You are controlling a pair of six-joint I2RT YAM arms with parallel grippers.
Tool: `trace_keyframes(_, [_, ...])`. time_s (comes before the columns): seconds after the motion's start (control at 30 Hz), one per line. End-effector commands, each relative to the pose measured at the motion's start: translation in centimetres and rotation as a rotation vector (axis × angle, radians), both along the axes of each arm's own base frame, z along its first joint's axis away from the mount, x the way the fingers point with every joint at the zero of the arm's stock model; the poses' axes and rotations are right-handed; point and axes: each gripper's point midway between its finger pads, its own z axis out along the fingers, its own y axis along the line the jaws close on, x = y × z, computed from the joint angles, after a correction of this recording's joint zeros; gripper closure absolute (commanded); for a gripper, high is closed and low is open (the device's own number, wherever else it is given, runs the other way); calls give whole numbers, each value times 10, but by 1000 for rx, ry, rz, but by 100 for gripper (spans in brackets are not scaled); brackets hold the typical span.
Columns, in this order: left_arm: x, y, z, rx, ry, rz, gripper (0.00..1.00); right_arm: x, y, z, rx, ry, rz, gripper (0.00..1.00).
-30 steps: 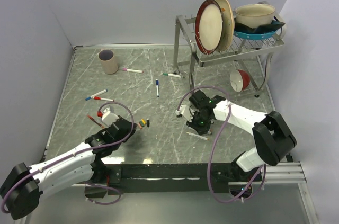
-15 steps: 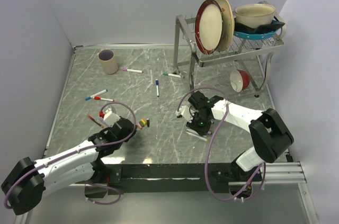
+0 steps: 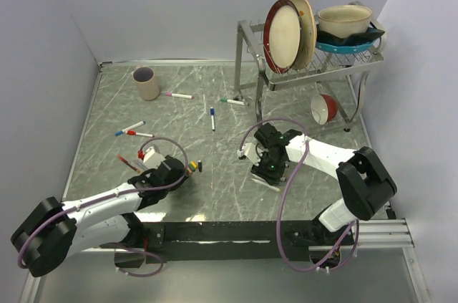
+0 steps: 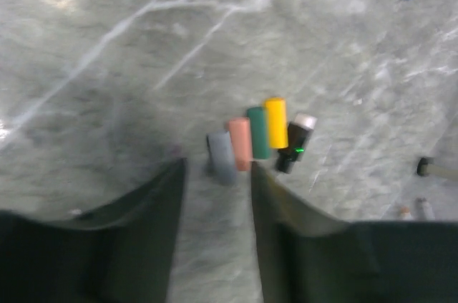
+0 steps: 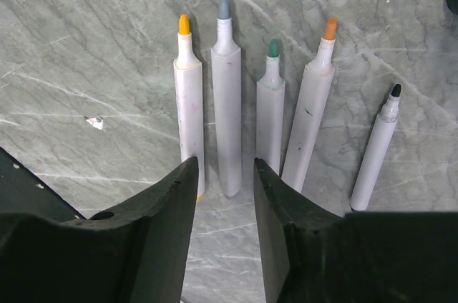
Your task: Open the pen caps
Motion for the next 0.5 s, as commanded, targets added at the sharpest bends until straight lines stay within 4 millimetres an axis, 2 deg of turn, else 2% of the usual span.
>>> trace_keyframes(0.0, [9,-10,11,-35,-16,-1,48,4,4,8,30,-30,0,55])
trace_keyframes(0.13, [9,-8,15,-38,-22,11,45,4,4,9,35,-32,2,54])
trace_keyframes(0.23, [10,-3,23,-37,-44,28,39,4,6,12,47,-38,4,54])
trace_keyframes(0.3, [10,6,25,-18,-57,58,29,4,6,13,52,-41,6,54])
trace_keyframes(0.33, [11,10,33,-27,-82,73,22,4,6,13,52,-41,6,54])
trace_keyframes(0.37, [13,18,34,-9,-100,101,10,5,6,14,56,-43,5,54])
trace_keyframes(0.47, [16,39,37,2,-114,161,3,7,8,17,67,-58,7,53])
